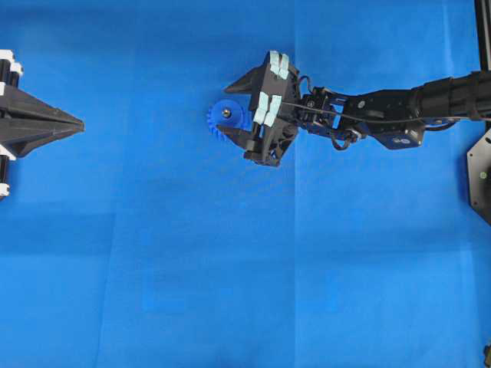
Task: Insert the shaft placed at a random location into the center hole of the small gear at another random location.
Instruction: 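Open the right gripper and raise it away from the gear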
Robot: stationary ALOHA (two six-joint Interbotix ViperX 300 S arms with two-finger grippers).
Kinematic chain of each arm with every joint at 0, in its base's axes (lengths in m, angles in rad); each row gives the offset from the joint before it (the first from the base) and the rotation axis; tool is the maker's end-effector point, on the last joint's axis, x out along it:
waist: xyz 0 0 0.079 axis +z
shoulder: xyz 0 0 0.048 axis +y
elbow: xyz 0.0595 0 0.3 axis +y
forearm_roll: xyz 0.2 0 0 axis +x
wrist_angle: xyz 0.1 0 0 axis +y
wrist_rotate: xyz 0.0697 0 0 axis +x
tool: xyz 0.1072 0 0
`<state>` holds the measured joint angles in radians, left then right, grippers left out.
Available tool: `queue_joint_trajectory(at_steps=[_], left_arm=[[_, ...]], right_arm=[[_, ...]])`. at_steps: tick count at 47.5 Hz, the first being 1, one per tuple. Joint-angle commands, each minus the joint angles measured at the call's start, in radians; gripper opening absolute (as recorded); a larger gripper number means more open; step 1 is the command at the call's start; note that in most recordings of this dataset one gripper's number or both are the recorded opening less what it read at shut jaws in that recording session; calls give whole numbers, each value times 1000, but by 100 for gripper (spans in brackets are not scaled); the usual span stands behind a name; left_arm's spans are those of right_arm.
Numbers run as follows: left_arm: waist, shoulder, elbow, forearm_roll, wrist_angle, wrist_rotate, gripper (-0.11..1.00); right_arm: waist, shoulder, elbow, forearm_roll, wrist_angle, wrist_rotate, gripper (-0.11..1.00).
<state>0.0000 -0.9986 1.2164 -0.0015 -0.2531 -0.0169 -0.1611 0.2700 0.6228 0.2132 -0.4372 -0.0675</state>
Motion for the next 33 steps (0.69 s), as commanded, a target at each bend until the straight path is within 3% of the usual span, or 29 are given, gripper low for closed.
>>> queue_joint_trajectory(at_steps=[1,33], left_arm=[[2,3,-11,0,-5,0,0],[2,3,-11,0,-8,-2,0]], right_arm=[[3,-54,-15,2,-2,-3,80],[2,-227,-9,-14,69,-12,79]])
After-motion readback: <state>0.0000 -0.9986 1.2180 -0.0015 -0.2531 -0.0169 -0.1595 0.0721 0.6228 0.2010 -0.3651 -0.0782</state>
